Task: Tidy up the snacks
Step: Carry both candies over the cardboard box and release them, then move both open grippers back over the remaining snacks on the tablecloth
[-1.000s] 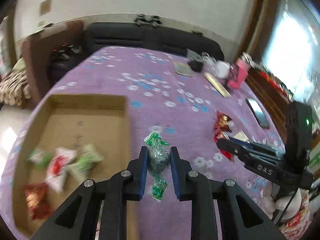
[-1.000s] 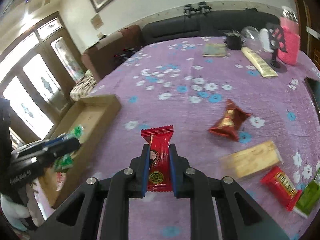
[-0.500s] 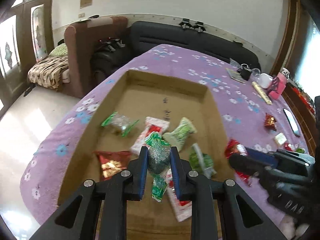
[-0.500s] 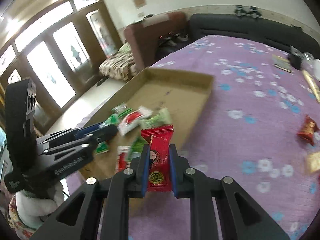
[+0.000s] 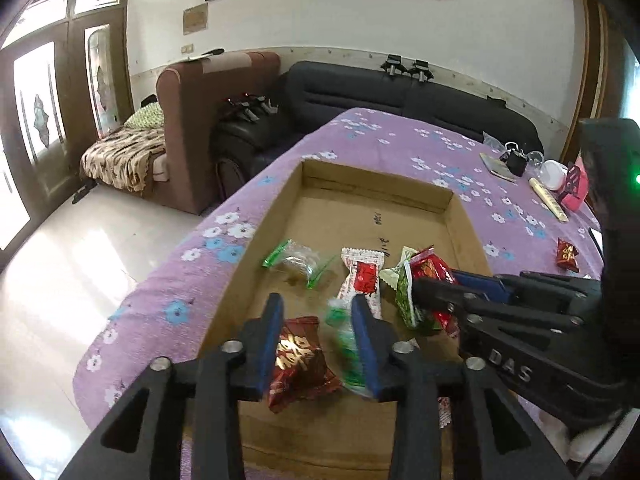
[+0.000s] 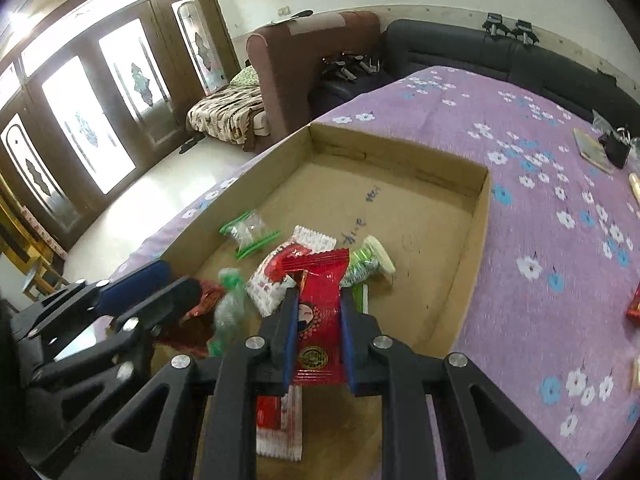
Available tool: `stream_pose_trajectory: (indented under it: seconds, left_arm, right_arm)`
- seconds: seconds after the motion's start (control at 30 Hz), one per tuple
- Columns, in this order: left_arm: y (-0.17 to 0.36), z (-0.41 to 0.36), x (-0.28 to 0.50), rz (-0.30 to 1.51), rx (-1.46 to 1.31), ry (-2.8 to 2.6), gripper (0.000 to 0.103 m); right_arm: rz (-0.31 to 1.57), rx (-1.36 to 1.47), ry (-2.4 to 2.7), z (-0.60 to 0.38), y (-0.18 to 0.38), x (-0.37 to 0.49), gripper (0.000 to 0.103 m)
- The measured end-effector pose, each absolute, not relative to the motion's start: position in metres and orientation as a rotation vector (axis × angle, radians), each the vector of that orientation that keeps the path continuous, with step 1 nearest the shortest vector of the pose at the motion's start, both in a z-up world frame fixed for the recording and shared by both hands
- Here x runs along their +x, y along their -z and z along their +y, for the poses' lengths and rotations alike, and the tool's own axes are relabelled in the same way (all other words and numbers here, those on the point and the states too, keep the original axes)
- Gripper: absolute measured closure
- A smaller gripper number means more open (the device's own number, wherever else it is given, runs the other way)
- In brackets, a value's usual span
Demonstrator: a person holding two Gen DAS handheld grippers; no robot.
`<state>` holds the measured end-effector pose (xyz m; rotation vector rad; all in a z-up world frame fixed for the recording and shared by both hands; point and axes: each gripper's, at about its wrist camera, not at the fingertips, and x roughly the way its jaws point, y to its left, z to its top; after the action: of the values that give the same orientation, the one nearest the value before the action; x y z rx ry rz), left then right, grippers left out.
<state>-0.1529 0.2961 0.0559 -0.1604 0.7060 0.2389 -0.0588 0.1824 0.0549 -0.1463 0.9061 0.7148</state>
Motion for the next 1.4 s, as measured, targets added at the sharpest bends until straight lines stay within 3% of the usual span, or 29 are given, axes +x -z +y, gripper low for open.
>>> stream_pose_trajectory:
  seconds: [0.07, 0.17, 0.47, 0.73, 1.07, 1.4]
  left_arm:
    - [-0.058, 0.296, -0.155, 0.699, -0.153, -0.242, 0.058]
    - [-0.061, 0.294, -0.157, 0.692, -0.152, -0.239, 0.051]
    - [-0.078, 0.268, -0.165, 0.664, -0.105, -0.223, 0.037]
    - [-0.101, 0.228, -0.173, 0.640, -0.119, -0.065, 0.027]
    - [-0.085, 0.146, -0.148, 0.733, -0.130, 0.221, 0.026]
    - [-0.066, 0.119, -0.130, 0.824, -0.189, 0.325, 0.025]
  right_arm:
    - [0.902, -0.140, -0.713, 0.183, -0.056, -0.058, 0.082]
    - [0.877, -0.123, -0.711, 0.178, -0.062, -0.058, 0.069]
    - [0.806, -0.081, -0.676, 0.140, -0.088, -0.067, 0.058]
    - [0.785, -0.018, -0.554, 0.042, -0.096, -0.063, 0.057]
    - [0.802, 0.199, -0.194, -0.164, -0.088, -0.024, 0.056]
    - [0.898, 0.276, -0.220, -0.154, -0.053, 0.036, 0.056]
